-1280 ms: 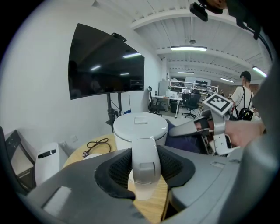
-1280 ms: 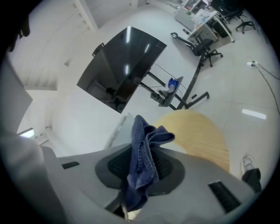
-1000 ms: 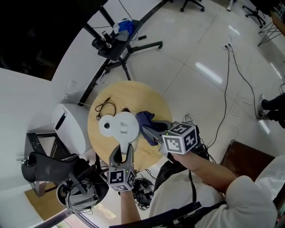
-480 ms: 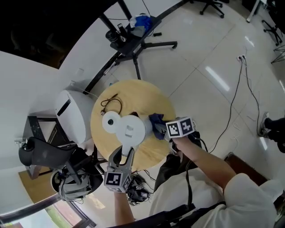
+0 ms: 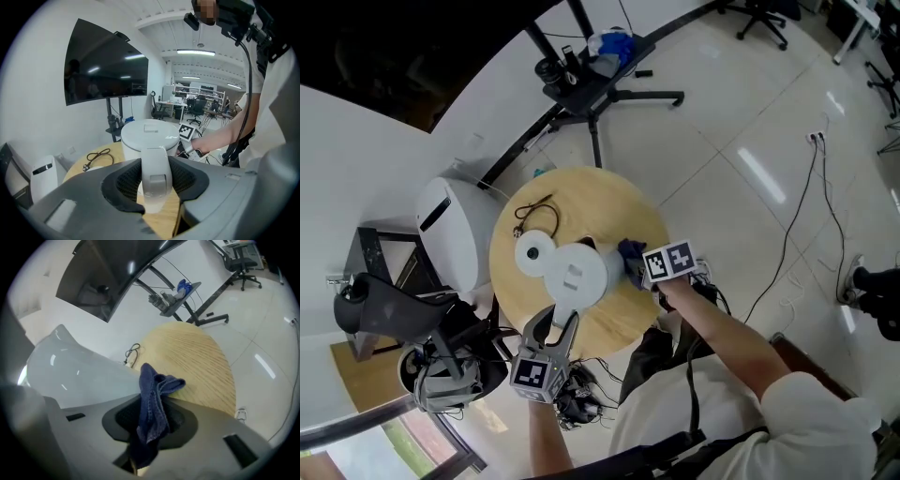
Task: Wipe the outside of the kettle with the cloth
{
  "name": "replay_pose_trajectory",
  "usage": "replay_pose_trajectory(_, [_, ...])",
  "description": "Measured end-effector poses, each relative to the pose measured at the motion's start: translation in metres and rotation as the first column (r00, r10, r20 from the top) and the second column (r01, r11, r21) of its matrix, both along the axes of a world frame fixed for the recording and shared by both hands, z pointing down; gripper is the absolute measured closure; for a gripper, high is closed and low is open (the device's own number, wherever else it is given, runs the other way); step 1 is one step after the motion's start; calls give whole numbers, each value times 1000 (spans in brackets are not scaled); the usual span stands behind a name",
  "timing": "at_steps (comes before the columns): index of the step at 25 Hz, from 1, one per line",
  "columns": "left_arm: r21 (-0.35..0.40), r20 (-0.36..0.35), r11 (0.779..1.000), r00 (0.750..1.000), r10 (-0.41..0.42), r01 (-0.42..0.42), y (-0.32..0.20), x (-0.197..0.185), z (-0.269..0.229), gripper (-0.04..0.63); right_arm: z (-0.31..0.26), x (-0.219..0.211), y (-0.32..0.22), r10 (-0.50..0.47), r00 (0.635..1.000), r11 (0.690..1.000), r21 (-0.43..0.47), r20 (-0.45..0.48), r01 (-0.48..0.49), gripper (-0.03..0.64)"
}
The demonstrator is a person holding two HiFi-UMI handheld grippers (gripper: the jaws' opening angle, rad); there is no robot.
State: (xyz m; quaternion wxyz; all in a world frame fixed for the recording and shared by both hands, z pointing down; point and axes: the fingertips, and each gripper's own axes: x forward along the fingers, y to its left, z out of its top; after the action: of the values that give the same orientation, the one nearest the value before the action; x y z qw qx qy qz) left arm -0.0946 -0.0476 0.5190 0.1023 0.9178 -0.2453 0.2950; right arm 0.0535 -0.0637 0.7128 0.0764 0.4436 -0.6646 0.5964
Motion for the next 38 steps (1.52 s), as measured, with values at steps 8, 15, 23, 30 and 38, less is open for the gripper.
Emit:
replay_pose_trajectory(8, [-2, 30, 998, 997, 65, -65, -3, -3, 1, 425, -158, -9, -10, -331, 943, 868, 381, -34, 319, 522])
replay_pose_trajectory(15, [-32, 65, 993, 991, 116, -114, -2, -4, 2, 423, -198, -8, -18, -492, 855, 736, 446, -164, 509, 522])
replay_pose_trajectory(23, [-46, 70, 990, 988, 135, -132, 0, 0, -3, 423, -78, -5, -35, -549, 834, 806, 226, -62, 547, 522])
replay_pose_trajectory(30, [-47, 93, 989, 985, 146, -142, 1, 0, -2, 423, 11, -3, -38, -610, 793, 792, 18, -15, 610, 522])
replay_pose_trajectory(38, [-67, 130, 985, 977, 168, -161, 2, -2, 2, 423, -64, -11, -33, -686, 727, 715, 186, 4, 674, 522])
